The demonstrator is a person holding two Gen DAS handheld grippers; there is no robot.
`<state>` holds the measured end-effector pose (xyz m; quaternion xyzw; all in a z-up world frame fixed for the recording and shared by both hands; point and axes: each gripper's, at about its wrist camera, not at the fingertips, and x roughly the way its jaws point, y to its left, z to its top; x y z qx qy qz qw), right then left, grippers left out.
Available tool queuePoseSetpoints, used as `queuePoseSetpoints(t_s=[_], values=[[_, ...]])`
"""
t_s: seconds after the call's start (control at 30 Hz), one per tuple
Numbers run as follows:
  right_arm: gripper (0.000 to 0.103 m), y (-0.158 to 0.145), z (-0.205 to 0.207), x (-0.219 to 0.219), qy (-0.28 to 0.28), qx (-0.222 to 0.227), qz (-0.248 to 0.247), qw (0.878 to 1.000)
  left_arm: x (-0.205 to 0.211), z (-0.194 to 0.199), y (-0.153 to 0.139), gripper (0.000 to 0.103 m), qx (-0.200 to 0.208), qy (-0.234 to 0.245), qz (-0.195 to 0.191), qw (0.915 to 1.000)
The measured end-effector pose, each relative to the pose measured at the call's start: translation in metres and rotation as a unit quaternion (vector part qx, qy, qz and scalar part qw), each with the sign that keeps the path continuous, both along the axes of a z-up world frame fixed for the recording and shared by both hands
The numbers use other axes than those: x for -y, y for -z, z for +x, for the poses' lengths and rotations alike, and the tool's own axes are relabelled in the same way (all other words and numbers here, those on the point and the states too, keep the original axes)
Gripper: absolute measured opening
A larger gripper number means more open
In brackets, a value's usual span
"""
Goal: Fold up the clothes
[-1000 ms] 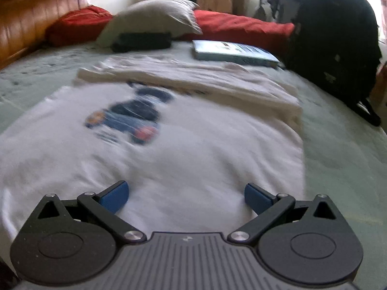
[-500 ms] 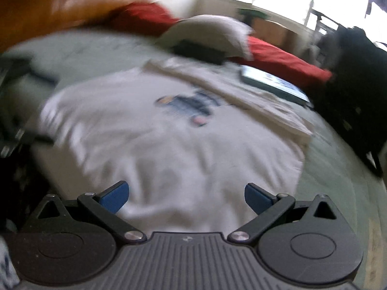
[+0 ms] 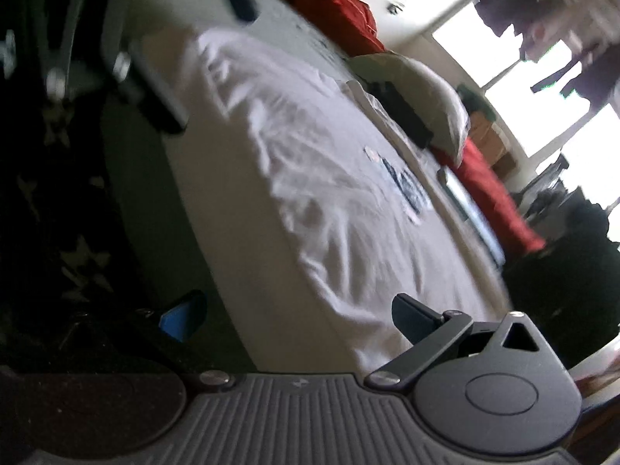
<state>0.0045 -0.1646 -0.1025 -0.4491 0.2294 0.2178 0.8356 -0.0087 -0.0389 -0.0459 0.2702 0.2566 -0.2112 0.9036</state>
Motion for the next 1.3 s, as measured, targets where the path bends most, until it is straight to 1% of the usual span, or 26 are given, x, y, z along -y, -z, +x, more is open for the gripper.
queuePoseSetpoints(t_s=[0.1, 0.2, 0.3, 0.43, 0.53, 0.6, 0.63, 0.7, 0.77, 0.87, 0.93, 1.0, 1.03, 1.1, 1.17, 1.23, 1.3], values=[[0.103, 0.001, -0.001, -0.005, 0.009, 0.032, -0.015, 0.999, 0.001, -0.005, 0.000, 0.102, 0.003, -0.002, 0.002, 1.0000], [0.103, -0.009, -0.005, -0.003, 0.018, 0.062, -0.010, 0.998, 0.003, -0.008, 0.001, 0.102, 0.008, 0.006, 0.013, 0.9999], [0.103, -0.023, -0.009, 0.000, 0.030, 0.101, -0.001, 0.994, 0.011, -0.009, 0.007, 0.102, 0.023, 0.022, 0.029, 0.9991], [0.103, -0.035, -0.008, 0.003, 0.036, 0.112, 0.016, 0.993, 0.029, -0.005, 0.019, 0.102, 0.048, 0.053, 0.055, 0.9960], [0.103, -0.044, -0.007, 0.006, 0.041, 0.120, 0.028, 0.992, 0.042, 0.004, 0.030, 0.102, 0.091, 0.044, 0.088, 0.9910], [0.103, -0.050, -0.007, 0.007, 0.044, 0.125, 0.037, 0.991, 0.046, 0.012, 0.033, 0.102, 0.132, 0.020, 0.103, 0.9856], [0.103, -0.053, -0.006, 0.008, 0.046, 0.127, 0.041, 0.990, 0.047, 0.017, 0.032, 0.102, 0.144, 0.009, 0.106, 0.9838], [0.103, -0.055, -0.008, 0.007, 0.047, 0.124, 0.048, 0.990, 0.044, 0.022, 0.026, 0.102, 0.147, 0.001, 0.093, 0.9848], [0.103, -0.051, -0.008, 0.009, 0.037, 0.104, 0.058, 0.992, 0.041, 0.023, 0.018, 0.102, 0.145, 0.003, 0.076, 0.9865], [0.103, -0.043, -0.004, 0.003, 0.022, 0.081, 0.063, 0.995, 0.041, 0.022, 0.010, 0.102, 0.150, 0.008, 0.072, 0.9860], [0.103, -0.034, 0.002, -0.004, 0.033, 0.088, 0.048, 0.994, 0.043, 0.020, 0.007, 0.102, 0.158, 0.011, 0.073, 0.9846], [0.103, -0.023, 0.012, -0.011, 0.059, 0.116, 0.022, 0.991, 0.043, 0.018, 0.006, 0.102, 0.163, 0.015, 0.072, 0.9838], [0.103, -0.021, 0.017, -0.013, 0.076, 0.130, 0.015, 0.988, 0.042, 0.019, 0.007, 0.102, 0.159, 0.018, 0.074, 0.9843], [0.103, -0.024, 0.021, -0.010, 0.096, 0.139, 0.027, 0.985, 0.039, 0.020, 0.013, 0.102, 0.148, 0.023, 0.080, 0.9854], [0.103, -0.029, 0.024, -0.006, 0.111, 0.141, 0.045, 0.983, 0.038, 0.023, 0.024, 0.102, 0.138, 0.024, 0.099, 0.9852], [0.103, -0.032, 0.023, -0.004, 0.113, 0.141, 0.055, 0.982, 0.040, 0.026, 0.032, 0.102, 0.140, 0.021, 0.115, 0.9832], [0.103, -0.033, 0.024, -0.004, 0.113, 0.139, 0.058, 0.982, 0.041, 0.027, 0.034, 0.102, 0.149, 0.016, 0.119, 0.9815]])
